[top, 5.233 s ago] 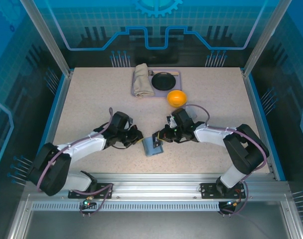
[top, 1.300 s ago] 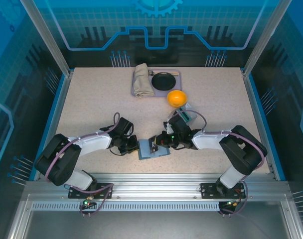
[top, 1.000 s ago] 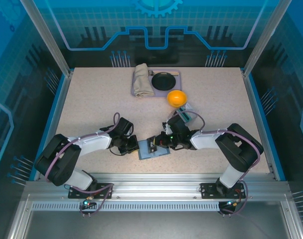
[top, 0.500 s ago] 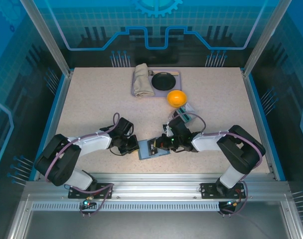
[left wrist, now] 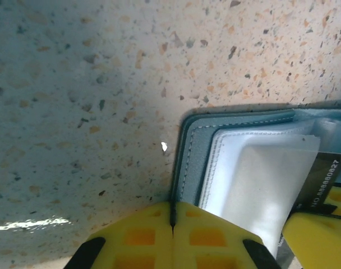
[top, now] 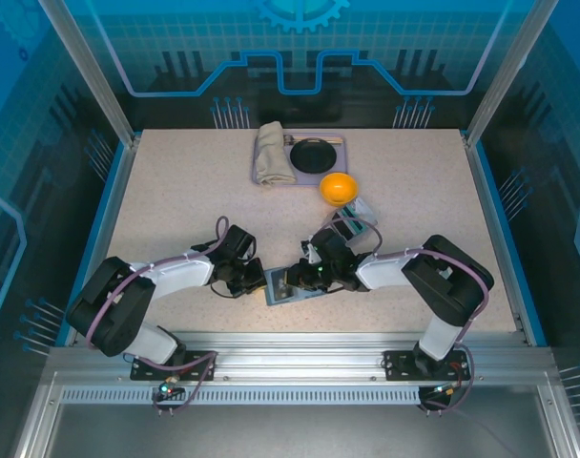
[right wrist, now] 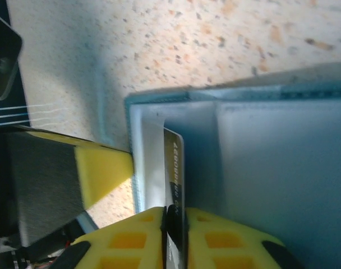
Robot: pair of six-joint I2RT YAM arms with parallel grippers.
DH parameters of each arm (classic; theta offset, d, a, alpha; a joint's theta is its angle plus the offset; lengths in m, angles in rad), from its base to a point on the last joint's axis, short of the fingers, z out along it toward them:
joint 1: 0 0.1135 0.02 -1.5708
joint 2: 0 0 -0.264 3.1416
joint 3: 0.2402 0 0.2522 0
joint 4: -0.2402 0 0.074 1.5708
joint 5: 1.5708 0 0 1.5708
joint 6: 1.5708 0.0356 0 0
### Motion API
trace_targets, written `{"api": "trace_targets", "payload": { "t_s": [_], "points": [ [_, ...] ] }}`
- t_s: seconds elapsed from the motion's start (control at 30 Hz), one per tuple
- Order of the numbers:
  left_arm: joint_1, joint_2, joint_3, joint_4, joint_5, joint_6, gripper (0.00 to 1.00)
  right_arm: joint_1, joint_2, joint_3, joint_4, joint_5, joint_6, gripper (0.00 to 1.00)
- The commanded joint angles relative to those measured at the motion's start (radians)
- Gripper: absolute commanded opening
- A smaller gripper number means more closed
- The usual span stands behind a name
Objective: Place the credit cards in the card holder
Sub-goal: Insert the credit card into the card slot.
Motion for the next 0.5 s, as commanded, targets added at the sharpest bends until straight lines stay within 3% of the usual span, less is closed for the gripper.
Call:
{"api": "trace_targets", "payload": {
  "t_s": [0.0,0.27,0.47],
  "points": [
    [-0.008,-0.008,0.002,0.008,-0.022,0.000,0.00,0.004,-0.047,0.029,-0.138,0.038,-0.052,0.22],
    [-0.008,-0.002,0.004,0.004,-0.020,0.008,0.00,-0.020,-0.070,0.043,-0.210,0.053,-0.096,0.28],
    [-0.007,0.001,0.013,0.006,-0.016,0.011,0.00,-0.019,-0.012,0.089,-0.201,-0.001,-0.113,0.16]
  ]
}}
